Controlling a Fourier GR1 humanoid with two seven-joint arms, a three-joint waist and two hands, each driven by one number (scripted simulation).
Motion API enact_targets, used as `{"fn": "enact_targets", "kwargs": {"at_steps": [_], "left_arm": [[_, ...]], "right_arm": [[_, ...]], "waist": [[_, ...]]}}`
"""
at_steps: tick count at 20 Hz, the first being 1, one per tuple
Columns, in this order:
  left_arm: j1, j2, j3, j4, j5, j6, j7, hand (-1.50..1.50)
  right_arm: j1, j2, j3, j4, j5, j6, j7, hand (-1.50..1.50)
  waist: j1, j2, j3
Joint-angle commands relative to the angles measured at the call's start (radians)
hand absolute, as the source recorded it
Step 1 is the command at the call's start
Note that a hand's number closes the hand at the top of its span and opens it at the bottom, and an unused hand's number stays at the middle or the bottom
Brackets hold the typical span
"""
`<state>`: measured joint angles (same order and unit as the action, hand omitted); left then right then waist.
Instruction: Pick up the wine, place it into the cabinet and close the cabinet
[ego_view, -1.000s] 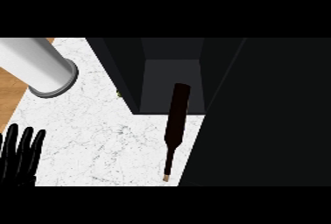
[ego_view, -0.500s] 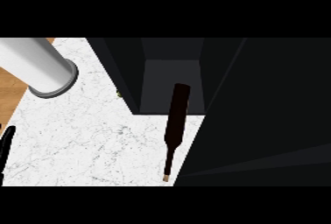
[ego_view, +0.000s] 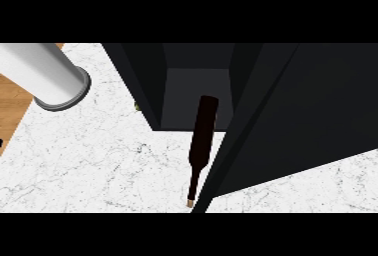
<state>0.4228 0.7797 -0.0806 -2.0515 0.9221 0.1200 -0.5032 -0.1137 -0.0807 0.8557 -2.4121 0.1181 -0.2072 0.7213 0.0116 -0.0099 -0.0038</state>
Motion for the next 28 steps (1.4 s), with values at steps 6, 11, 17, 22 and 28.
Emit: {"fn": "enact_targets", "kwargs": {"at_steps": [6, 11, 17, 22, 28], "left_arm": [[-0.026, -0.019, 0.032, 0.017, 0.04, -0.071, 0.05, -1.5], [-0.094, -0.037, 0.012, 0.055, 0.038, -0.058, 0.073, -1.5], [-0.115, -0.072, -0.02, 0.029, 0.003, -0.019, 0.078, -1.5], [-0.155, -0.102, -0.048, 0.062, -0.023, 0.003, 0.096, -1.5], [-0.145, -0.098, -0.01, 0.063, -0.014, -0.019, 0.119, -1.5]], "right_arm": [[-0.334, 0.073, 0.08, 0.142, 0.041, -0.172, 0.075, 1.5], [-0.462, 0.071, 0.03, 0.223, -0.056, -0.257, 0.065, 1.5], [-0.656, 0.072, -0.072, 0.361, -0.171, -0.309, 0.036, 1.5], [-0.911, 0.078, -0.188, 0.593, -0.302, -0.374, -0.026, 1.5], [-1.065, 0.08, -0.33, 0.879, -0.275, -0.232, -0.149, 1.5]], "waist": [[0.007, 0.008, 0.001], [0.021, 0.013, -0.001], [0.038, 0.014, 0.0], [0.033, 0.016, 0.001], [0.025, 0.015, 0.002]]}}
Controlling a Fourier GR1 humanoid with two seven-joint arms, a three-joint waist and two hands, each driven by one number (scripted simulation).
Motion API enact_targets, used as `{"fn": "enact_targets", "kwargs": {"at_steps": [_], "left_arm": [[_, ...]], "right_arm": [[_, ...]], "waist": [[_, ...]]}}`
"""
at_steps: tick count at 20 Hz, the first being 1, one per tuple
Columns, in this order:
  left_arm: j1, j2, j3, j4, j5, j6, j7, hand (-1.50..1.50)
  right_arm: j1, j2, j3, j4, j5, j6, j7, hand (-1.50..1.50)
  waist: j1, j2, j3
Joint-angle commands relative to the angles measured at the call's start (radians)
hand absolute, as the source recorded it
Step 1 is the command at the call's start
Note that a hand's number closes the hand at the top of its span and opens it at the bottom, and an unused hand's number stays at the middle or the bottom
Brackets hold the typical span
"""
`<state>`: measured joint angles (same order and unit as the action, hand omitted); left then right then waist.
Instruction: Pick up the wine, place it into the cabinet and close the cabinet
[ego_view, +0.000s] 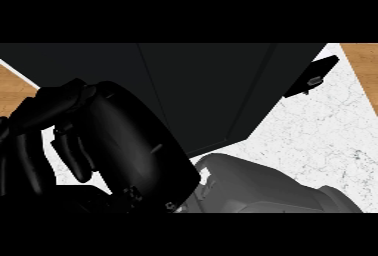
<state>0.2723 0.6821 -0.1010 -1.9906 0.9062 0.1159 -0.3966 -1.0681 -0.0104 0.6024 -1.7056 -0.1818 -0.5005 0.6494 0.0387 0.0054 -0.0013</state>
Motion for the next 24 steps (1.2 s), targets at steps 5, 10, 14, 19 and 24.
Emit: {"fn": "enact_targets", "kwargs": {"at_steps": [5, 10, 14, 19, 24], "left_arm": [[-0.012, -0.034, 0.022, 0.014, -0.031, -0.016, -0.007, -1.5], [-0.006, -0.027, 0.058, 0.009, -0.013, -0.021, 0.027, -1.5], [-0.016, -0.048, 0.005, -0.028, -0.08, 0.04, 0.041, -1.5], [-0.036, -0.041, 0.046, 0.03, -0.043, -0.013, 0.044, -1.5], [-0.066, -0.047, 0.026, 0.01, -0.045, -0.001, 0.071, -1.5]], "right_arm": [[-0.128, 0.002, -0.118, 0.36, 0.03, 0.111, -0.192, 1.5], [-0.139, -0.023, -0.209, 0.491, -0.036, 0.192, -0.274, 1.5], [-0.135, -0.03, -0.219, 0.534, -0.027, 0.196, -0.3, 1.5], [-0.12, -0.046, -0.243, 0.645, -0.029, 0.246, -0.417, 1.5], [-0.128, -0.106, -0.266, 0.683, -0.009, 0.283, -0.462, 1.5]], "waist": [[-0.013, 0.0, 0.0], [-0.007, 0.002, 0.001], [-0.015, 0.0, 0.001], [-0.003, 0.01, 0.0], [-0.017, 0.012, 0.0]]}}
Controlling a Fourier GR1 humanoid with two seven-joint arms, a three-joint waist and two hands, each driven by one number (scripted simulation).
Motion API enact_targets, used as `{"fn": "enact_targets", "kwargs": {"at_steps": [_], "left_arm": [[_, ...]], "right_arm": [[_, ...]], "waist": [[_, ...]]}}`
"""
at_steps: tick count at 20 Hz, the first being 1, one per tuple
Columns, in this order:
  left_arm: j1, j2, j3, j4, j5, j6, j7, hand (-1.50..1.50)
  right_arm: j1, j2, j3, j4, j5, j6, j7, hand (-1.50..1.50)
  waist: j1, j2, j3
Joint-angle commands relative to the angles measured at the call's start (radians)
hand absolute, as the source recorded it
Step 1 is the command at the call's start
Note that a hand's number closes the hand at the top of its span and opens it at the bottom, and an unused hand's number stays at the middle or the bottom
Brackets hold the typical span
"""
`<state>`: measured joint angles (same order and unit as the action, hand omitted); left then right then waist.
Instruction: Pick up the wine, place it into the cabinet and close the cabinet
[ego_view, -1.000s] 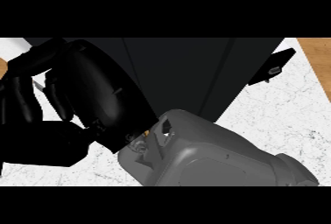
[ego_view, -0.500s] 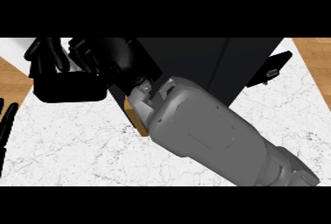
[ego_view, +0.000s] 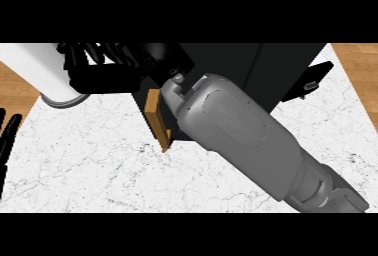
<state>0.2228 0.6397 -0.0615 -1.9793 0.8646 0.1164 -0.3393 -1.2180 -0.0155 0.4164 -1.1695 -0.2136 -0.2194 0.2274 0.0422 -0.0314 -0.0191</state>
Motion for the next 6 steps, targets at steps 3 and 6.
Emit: {"fn": "enact_targets", "kwargs": {"at_steps": [3, 6], "left_arm": [[-0.019, -0.01, -0.004, 0.017, 0.001, -0.008, 0.008, -1.5], [-0.03, -0.011, 0.004, 0.042, -0.003, -0.009, 0.011, -1.5]], "right_arm": [[0.012, -0.1, -0.074, 0.193, 0.046, -0.004, -0.06, 1.5], [0.0, -0.097, -0.079, 0.189, 0.036, 0.016, -0.05, 1.5]], "waist": [[-0.016, 0.05, 0.017], [-0.025, 0.045, 0.017]]}}
